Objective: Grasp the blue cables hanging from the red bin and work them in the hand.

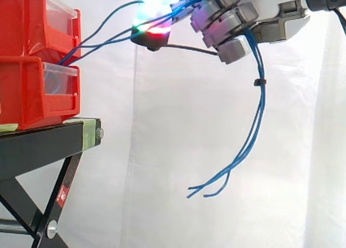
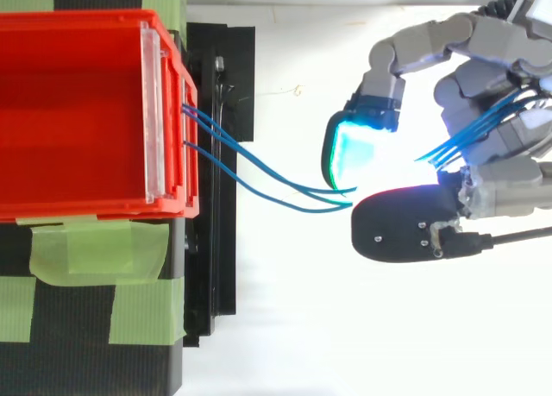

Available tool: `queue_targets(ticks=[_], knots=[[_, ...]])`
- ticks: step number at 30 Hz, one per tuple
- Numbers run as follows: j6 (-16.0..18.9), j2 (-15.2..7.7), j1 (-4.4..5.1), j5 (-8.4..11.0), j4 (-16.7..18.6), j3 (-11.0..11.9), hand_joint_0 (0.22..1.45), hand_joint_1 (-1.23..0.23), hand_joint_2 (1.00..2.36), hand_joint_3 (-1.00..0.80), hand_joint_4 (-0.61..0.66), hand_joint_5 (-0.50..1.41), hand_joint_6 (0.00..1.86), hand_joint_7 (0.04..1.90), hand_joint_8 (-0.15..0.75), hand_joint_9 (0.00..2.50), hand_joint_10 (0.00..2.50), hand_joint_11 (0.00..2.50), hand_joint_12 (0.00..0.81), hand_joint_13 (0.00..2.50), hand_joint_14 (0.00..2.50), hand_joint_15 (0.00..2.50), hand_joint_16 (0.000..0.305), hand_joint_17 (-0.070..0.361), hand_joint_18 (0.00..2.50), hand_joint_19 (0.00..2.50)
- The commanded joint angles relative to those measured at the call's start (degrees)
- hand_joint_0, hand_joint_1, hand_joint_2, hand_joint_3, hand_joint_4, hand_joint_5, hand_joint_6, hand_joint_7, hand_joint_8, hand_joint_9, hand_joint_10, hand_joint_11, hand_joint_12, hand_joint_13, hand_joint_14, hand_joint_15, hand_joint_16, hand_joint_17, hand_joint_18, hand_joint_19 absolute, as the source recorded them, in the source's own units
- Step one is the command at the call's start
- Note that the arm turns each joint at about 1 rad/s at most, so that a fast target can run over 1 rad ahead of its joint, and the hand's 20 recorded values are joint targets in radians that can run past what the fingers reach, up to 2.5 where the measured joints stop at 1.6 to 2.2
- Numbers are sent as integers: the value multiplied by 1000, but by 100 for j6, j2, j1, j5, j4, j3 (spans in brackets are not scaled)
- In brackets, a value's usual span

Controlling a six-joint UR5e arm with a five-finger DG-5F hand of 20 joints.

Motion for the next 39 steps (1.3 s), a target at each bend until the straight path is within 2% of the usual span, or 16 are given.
queue_targets(ticks=[1,8,32,39], knots=[[0,-3,0,-3,0,1,839,-686,1009,64,148,279,1038,1192,427,829,2500,2500,532,1115,2500,1645,73,164,1551,798],[0,6,0,-3,0,1,827,-677,1007,147,153,272,1153,1188,404,829,2500,2500,528,1126,2500,1605,75,169,1562,732],[0,-3,0,-3,0,1,835,-666,1001,234,126,304,1157,1211,387,864,2500,2500,520,1151,2500,1588,78,175,1600,696],[0,-3,0,-3,0,1,834,-666,1001,248,120,294,1184,1193,388,863,2500,2500,518,1147,2500,1672,77,174,1617,696]])
